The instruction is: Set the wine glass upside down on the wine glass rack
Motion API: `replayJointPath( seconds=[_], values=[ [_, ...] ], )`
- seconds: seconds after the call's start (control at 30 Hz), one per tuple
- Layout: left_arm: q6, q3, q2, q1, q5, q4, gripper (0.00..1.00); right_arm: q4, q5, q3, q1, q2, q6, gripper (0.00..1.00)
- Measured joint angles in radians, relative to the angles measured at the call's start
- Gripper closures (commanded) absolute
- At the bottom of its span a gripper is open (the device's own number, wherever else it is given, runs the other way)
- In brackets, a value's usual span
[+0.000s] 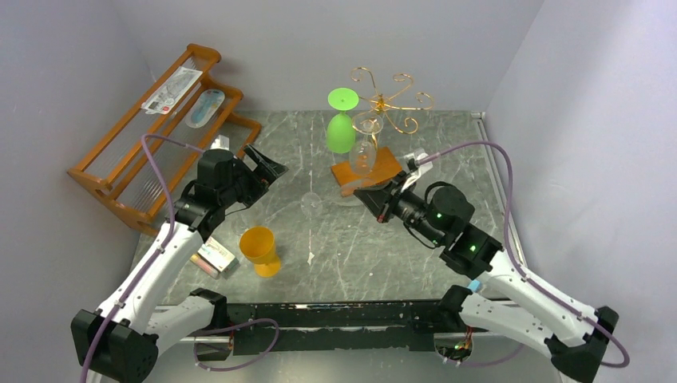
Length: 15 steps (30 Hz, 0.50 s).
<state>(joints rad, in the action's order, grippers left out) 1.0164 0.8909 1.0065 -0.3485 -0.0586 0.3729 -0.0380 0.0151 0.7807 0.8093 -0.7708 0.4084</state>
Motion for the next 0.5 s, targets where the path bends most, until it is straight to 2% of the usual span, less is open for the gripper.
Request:
replayJointPath(
  seconds=[0.23, 0.33, 0.5],
  values=[
    [0.069, 0.000, -0.005, 0.000, -0.060, 0.002, 0.13, 0.146, -0.224, 0.049, 0.272, -0.118, -0.184, 1.00],
    [0.135, -0.008, -0.037, 0.000, -0.091, 0.001, 0.15, 0.220, -0.332, 0.066, 0.387, -0.185, -0.291, 1.00],
    [0.245, -0.070, -0.134, 0.000, -0.112, -0.011, 0.14, 0.328, -0.444, 0.072, 0.480, -0.261, -0.435, 1.00]
  ],
)
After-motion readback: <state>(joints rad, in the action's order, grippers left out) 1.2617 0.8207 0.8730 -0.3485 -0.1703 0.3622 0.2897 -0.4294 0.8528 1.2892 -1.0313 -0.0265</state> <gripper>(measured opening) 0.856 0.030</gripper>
